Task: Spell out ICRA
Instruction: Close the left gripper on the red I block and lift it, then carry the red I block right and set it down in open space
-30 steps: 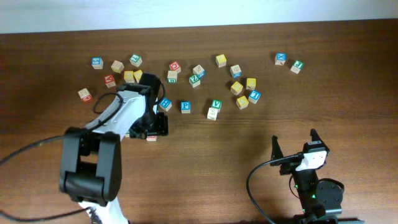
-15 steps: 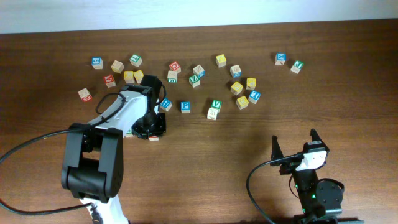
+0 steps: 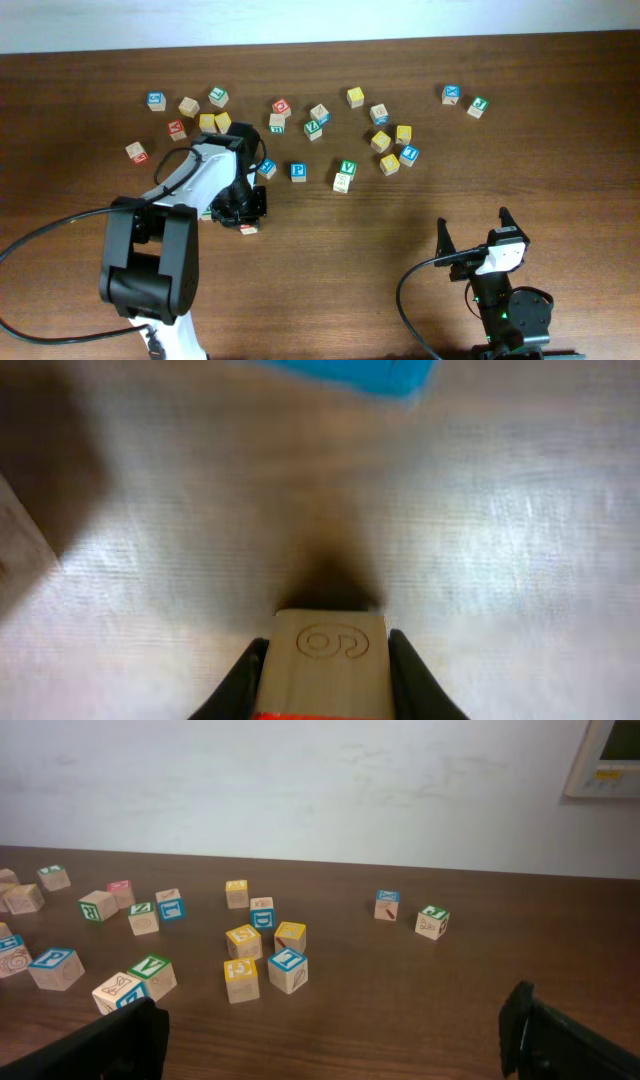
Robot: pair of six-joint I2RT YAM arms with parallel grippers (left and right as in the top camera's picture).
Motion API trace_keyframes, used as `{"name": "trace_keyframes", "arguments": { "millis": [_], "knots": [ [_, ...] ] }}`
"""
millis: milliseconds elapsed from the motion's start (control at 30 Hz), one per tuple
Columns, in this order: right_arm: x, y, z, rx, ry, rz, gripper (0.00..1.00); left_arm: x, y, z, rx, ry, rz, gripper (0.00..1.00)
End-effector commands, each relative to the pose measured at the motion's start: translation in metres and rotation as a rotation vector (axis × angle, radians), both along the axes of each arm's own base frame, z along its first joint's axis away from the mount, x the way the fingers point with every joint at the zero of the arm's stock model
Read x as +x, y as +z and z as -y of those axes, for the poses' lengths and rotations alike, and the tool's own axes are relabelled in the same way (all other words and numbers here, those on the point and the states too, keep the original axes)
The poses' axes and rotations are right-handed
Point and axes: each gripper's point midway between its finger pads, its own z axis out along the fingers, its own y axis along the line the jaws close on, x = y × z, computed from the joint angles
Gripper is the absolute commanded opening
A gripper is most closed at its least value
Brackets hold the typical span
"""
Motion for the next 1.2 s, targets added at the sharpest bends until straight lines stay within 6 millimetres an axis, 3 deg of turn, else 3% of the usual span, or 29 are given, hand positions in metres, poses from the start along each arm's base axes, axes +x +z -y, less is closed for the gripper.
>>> {"name": "trace_keyframes", "arguments": {
  "millis": [0, 167, 267, 367, 467, 633, 867, 1167],
  "knots": [
    [0.0, -0.003, 0.003, -0.003, -0.012, -0.001, 0.98, 0.001, 0.017, 0.019, -0.079, 0.006, -0.03, 0.18],
    [0.0, -0.003, 0.003, -0.003, -0.012, -0.001, 0.98, -0.009, 0.054, 0.051, -0.149, -0.065, 0.014, 0.16],
    [0.0, -0.003, 0.003, -0.003, -0.012, -0.001, 0.98, -0.034, 0.07, 0.076, -0.154, -0.12, -0.005, 0.19],
    [0.0, -0.003, 0.003, -0.003, -0.012, -0.001, 0.98, -0.054, 0.053, 0.098, -0.105, -0.118, -0.01, 0.18],
    [0.0, -0.003, 0.003, -0.003, -0.012, -0.001, 0.98, -0.057, 0.028, 0.089, 0.106, 0.019, 0.098, 0.22],
    [0.0, -0.003, 0.003, -0.003, -0.012, -0.001, 0.98, -0.05, 0.002, 0.117, 0.038, 0.004, 0.216, 0.2],
    [0.0, -0.003, 0.003, -0.003, -0.012, -0.001, 0.98, -0.048, -0.004, 0.109, 0.083, 0.082, 0.246, 0.27],
    [0.0, -0.003, 0.003, -0.003, -0.012, -0.001, 0.98, -0.041, -0.003, 0.111, 0.067, -0.053, 0.274, 0.28]
  ]
}}
